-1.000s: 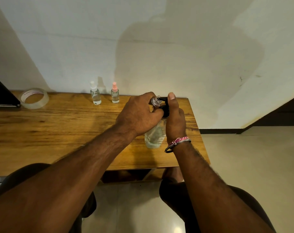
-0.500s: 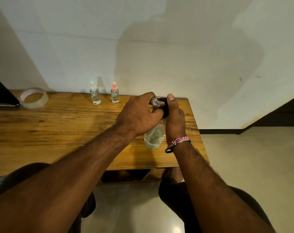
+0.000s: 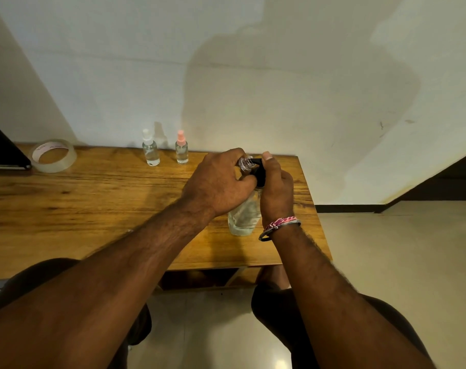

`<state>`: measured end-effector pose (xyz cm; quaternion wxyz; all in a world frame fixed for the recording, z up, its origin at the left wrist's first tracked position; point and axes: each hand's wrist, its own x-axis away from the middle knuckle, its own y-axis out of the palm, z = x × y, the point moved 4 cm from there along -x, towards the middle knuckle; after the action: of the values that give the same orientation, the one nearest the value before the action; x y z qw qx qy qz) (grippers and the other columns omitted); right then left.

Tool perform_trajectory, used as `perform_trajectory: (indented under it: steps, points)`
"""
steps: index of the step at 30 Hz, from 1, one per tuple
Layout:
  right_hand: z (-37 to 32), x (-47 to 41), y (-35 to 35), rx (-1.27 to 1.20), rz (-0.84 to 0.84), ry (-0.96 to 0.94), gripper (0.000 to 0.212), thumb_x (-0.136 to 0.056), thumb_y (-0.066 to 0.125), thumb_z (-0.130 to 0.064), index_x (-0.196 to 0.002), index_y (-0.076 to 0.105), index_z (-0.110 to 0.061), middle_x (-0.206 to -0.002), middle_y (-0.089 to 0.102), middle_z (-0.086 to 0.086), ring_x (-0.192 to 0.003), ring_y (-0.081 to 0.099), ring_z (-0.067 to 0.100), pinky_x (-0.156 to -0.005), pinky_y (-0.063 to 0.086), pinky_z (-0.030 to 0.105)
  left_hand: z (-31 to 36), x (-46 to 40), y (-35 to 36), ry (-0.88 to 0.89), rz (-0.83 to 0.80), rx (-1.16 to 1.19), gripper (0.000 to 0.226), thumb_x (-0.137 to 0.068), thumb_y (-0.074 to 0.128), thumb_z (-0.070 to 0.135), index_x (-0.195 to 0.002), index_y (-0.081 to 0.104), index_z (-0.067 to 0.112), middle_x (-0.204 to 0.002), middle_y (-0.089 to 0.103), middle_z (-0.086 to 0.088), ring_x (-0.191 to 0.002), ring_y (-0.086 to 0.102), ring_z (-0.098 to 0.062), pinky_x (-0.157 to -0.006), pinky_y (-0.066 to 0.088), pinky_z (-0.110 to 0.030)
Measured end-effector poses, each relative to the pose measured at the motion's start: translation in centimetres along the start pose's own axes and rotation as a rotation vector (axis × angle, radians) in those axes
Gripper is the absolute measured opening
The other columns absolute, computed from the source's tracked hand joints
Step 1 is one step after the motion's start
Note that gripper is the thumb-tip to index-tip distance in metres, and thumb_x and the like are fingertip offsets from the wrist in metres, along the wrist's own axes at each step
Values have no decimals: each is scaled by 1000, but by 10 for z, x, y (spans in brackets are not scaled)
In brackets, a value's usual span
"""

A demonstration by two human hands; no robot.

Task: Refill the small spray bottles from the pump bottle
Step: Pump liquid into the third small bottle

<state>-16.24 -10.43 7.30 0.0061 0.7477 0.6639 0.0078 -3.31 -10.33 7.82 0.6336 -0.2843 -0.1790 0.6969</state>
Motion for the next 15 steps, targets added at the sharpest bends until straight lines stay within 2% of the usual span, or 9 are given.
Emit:
perform_trajectory:
  steps: [3,6,8,11,15]
  points:
    - [0,3,1,7,-8,10,45,-105,51,-39,-71,78,-29,-72,76,-9,-75,71,-1,-64,51,11,1,0,-1,2,11,38,8,-86,71,33,-90,65,30,-75,68,9,-66,64,-11,-57,51,-30]
    - [0,4,1,10,-26,30,40,-105,49,-41,-83,77,-23,-74,77,-9,-76,71,-1,-63,50,9,2,0,-2,-9,22,51,7,-86,71,34,-88,65,29,-75,69,9,-67,65,-11,-58,55,-33]
    - [1,4,2,5,-32,43,42,-103,51,-49,-88,79,-21,-79,78,-6,-80,72,1,-64,50,9,1,-1,-3,-15,19,58,7,-86,71,34,-89,66,29,-76,69,8,-68,65,-12,-60,57,-36]
    - [2,3,4,-5,-42,42,46,-91,50,-59,-90,79,-24,-91,80,1,-93,75,11,-73,54,16,2,-1,-3,-14,11,57,7,-87,71,34,-89,66,29,-75,69,8,-68,65,-11,-60,57,-36]
    - [2,2,3,-26,-22,48,44,-89,50,-58,-86,79,-24,-89,80,2,-90,75,11,-71,54,16,3,-1,-4,-13,2,50,7,-87,71,32,-88,64,30,-75,68,9,-66,63,-10,-56,50,-29]
